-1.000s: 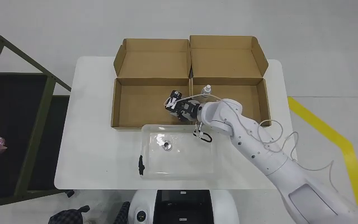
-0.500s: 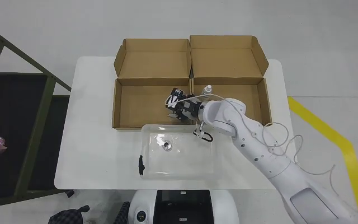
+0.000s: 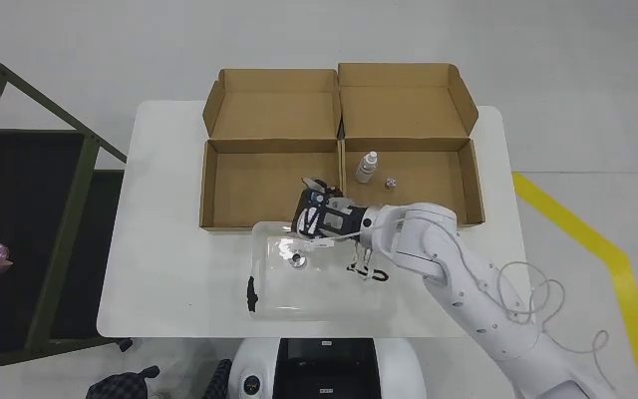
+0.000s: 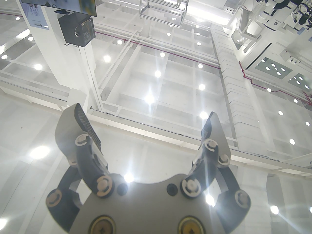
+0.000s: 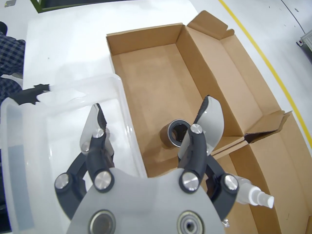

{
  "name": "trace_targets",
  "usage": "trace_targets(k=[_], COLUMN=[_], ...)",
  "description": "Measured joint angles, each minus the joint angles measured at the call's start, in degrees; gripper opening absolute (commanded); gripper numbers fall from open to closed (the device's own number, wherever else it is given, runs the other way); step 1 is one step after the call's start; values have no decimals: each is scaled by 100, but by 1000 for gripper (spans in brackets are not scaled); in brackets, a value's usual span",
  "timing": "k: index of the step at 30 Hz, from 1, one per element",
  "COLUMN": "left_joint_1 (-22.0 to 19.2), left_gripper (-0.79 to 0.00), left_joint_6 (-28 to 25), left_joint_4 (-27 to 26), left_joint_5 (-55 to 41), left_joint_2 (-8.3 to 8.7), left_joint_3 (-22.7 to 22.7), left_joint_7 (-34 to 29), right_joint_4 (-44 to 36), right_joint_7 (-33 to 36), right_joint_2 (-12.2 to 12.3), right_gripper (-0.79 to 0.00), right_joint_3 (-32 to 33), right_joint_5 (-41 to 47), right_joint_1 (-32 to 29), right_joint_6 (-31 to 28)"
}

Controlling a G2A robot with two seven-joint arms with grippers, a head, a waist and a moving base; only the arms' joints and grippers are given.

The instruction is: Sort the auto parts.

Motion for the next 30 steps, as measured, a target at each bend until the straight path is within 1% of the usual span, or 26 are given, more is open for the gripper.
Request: trace_targets(k=[6, 14, 22, 26, 30], left_joint_1=[0, 0, 0, 0, 0], left_gripper=[0, 0, 0, 0, 0], left_joint_6=[0, 0, 0, 0, 0], left_joint_4=[0, 0, 0, 0, 0], left_joint_5=[0, 0, 0, 0, 0], left_joint_2=[0, 0, 0, 0, 0], left_joint_3=[0, 0, 0, 0, 0], left_joint_7=[0, 0, 0, 0, 0], right_joint_4=[-499, -740, -432, -185, 47], right_joint_7=[-47, -268, -458, -461, -533], right_joint_2=[94, 152, 137, 89, 32], right_gripper=[-132, -129, -148, -154, -166], right_joint_3=[7, -205, -403, -605, -743], right_joint_5=[-358, -1091, -1598, -1849, -1892], right_joint_1=[-521, -916, -1014, -955, -852], right_joint_6=[-283, -490, -341, -240, -156])
